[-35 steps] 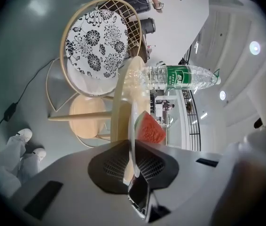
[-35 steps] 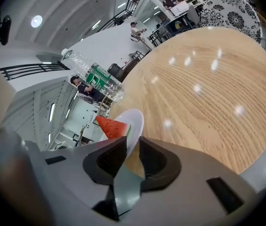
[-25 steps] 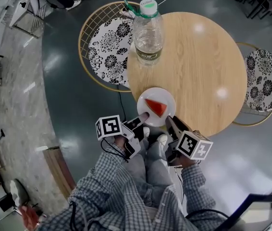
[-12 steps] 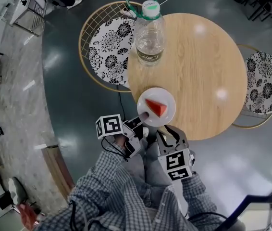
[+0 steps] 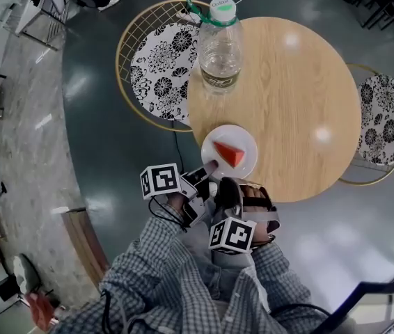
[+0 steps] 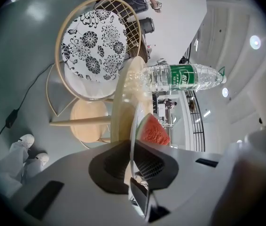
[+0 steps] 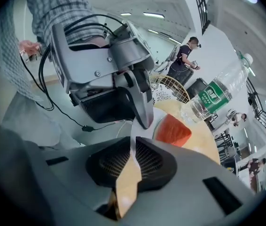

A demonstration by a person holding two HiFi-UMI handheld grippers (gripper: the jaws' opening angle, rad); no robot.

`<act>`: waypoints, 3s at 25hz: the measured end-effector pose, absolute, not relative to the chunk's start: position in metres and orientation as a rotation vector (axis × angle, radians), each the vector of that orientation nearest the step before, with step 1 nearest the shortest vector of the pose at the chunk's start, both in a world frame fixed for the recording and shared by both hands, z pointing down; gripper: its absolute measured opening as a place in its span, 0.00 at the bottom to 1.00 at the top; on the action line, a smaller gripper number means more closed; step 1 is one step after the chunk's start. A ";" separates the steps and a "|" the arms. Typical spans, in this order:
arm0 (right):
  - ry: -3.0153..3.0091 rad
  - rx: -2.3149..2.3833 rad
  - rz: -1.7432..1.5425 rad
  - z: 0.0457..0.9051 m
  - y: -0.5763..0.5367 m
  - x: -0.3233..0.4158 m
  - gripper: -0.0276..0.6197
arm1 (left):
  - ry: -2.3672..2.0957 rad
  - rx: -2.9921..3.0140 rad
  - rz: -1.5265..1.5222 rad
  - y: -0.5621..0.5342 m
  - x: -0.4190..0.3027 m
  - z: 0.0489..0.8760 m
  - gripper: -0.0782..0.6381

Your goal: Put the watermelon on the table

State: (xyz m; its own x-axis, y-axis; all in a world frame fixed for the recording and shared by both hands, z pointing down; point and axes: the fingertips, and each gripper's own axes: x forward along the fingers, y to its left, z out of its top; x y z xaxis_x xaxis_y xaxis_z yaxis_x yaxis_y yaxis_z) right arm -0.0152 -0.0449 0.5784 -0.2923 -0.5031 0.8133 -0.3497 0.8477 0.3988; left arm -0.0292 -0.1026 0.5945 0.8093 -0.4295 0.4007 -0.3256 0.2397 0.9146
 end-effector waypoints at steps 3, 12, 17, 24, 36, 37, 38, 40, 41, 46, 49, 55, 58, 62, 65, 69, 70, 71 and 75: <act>-1.892 0.653 -0.187 0.575 -0.047 -0.014 0.11 | -0.660 1.339 -0.114 -0.104 -0.028 0.591 0.15; -1.885 0.715 -0.087 0.578 -0.057 -0.016 0.11 | -0.586 1.309 -0.223 -0.111 -0.027 0.578 0.24; -1.872 0.712 -0.078 0.586 -0.061 -0.015 0.11 | -0.599 1.303 -0.217 -0.103 -0.038 0.580 0.26; -1.878 0.736 -0.069 0.590 -0.067 -0.017 0.11 | -0.638 1.309 -0.167 -0.087 -0.058 0.583 0.26; -2.191 1.086 0.425 0.544 -0.075 -0.007 0.16 | -0.598 1.464 -0.182 -0.084 -0.054 0.544 0.12; -2.235 1.136 0.490 0.534 -0.076 -0.003 0.16 | -0.578 1.479 -0.187 -0.083 -0.049 0.536 0.12; -2.268 1.183 0.551 0.525 -0.076 0.003 0.15 | -0.565 1.504 -0.179 -0.082 -0.045 0.530 0.12; -2.303 1.277 0.659 0.511 -0.075 0.015 0.07 | -0.567 1.574 -0.129 -0.081 -0.040 0.524 0.12; -2.311 1.317 0.705 0.506 -0.074 0.022 0.05 | -0.572 1.601 -0.109 -0.081 -0.038 0.521 0.12; -2.306 1.447 0.822 0.493 -0.067 0.055 0.05 | -0.584 1.702 -0.054 -0.079 -0.022 0.497 0.12; -2.315 1.504 0.846 0.479 -0.066 0.068 0.05 | -0.566 1.710 -0.097 -0.081 -0.015 0.481 0.12; -2.337 1.572 0.777 0.449 -0.067 0.082 0.05 | -0.543 1.777 -0.129 -0.089 -0.006 0.452 0.12; -2.345 1.602 0.768 0.435 -0.064 0.088 0.05 | -0.531 1.845 -0.119 -0.088 -0.002 0.436 0.12; -2.361 1.637 0.740 0.421 -0.064 0.095 0.05 | -0.506 1.924 -0.105 -0.089 0.005 0.414 0.12; -2.379 1.663 0.723 0.410 -0.071 0.099 0.05 | -0.481 2.014 -0.083 -0.092 0.014 0.392 0.12; -2.402 1.692 0.711 0.396 -0.080 0.103 0.05 | -0.463 2.115 -0.071 -0.098 0.023 0.369 0.12; -2.411 1.698 0.706 0.392 -0.082 0.103 0.05 | -0.461 2.137 -0.070 -0.099 0.025 0.365 0.12; -2.421 1.704 0.700 0.388 -0.084 0.103 0.05 | -0.461 2.156 -0.069 -0.100 0.027 0.361 0.12; -2.474 1.724 0.661 0.368 -0.090 0.105 0.05 | -0.462 2.243 -0.057 -0.103 0.031 0.345 0.12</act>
State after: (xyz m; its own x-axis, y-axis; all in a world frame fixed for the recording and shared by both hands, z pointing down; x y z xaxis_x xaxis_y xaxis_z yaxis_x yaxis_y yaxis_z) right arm 0.1046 -0.0900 0.3677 -0.3753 -0.8826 0.2830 -0.9062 0.2852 -0.3122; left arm 0.0311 -0.1031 0.3450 0.9314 -0.3465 0.1113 -0.3092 -0.5920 0.7443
